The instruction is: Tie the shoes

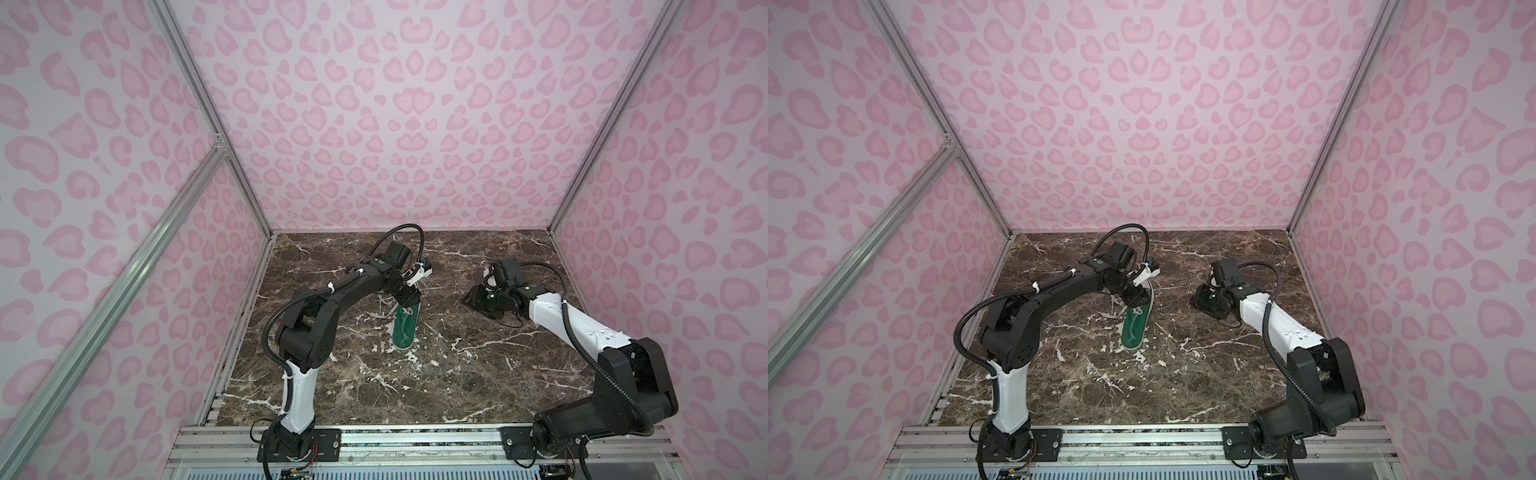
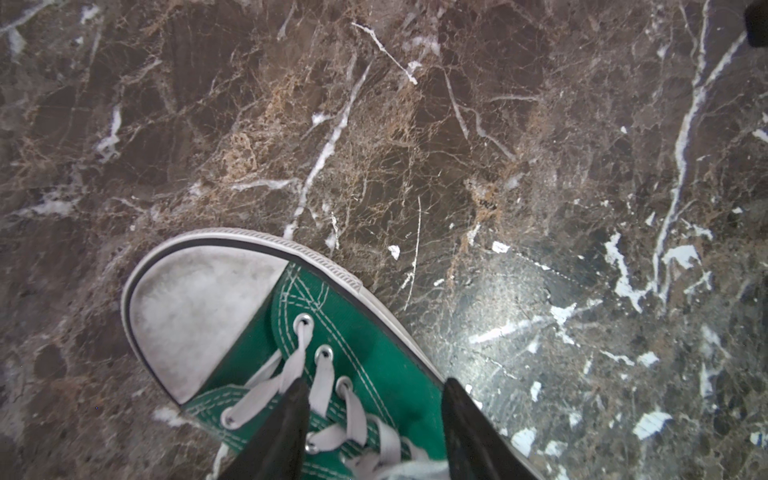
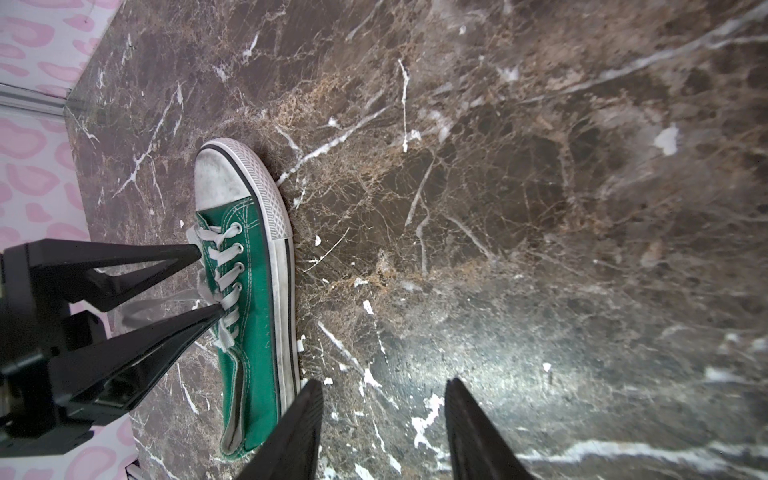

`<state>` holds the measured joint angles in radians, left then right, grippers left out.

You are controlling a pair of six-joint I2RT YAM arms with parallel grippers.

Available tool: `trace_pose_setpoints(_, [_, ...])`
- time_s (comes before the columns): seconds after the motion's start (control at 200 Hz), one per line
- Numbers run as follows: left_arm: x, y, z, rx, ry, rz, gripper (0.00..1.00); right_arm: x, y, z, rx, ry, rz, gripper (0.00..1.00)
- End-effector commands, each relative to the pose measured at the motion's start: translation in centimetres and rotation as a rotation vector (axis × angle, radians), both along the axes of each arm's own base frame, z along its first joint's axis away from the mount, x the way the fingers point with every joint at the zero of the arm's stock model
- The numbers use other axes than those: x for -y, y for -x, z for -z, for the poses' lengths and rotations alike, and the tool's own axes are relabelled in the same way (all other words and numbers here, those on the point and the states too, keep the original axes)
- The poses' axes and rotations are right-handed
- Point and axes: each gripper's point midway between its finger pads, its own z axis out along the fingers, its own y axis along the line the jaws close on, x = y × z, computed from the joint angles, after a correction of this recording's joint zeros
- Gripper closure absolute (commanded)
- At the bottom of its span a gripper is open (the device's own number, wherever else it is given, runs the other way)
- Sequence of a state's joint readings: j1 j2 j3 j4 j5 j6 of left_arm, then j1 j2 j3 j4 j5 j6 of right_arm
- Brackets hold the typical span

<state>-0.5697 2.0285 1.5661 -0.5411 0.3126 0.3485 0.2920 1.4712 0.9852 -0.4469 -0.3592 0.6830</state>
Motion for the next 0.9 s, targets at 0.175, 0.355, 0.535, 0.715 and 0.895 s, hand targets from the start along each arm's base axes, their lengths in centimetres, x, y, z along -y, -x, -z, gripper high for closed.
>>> trace_pose_setpoints(0.175, [0.4,-0.6,-0.7,0.007,0.019,-0.024,0.48,0.2,0.4,0.1,-0.002,0.006,0.017,0.5])
trace_pose_setpoints(0.355, [-1.6,-0.7,-2.5,0.034,0.051,-0.089,0.47,-0.1,0.2,0.1,-0.004,0.005,0.009,0.5])
trace_pose_setpoints(0.535, [-6.4,1.3,-2.6,-0.012,0.077,-0.202,0.46,-0.8,-0.2,0.4,-0.004,0.002,-0.007,0.5])
trace_pose_setpoints(0.715, [-9.8,4.1,-1.0,-0.106,0.102,-0.327,0.46,-1.9,-0.8,1.0,-0.005,-0.007,-0.018,0.5])
trace_pose_setpoints(0.895, [-9.7,5.2,-0.5,-0.18,0.229,-0.408,0.46,-3.1,-1.0,1.1,-0.006,-0.01,-0.039,0.5])
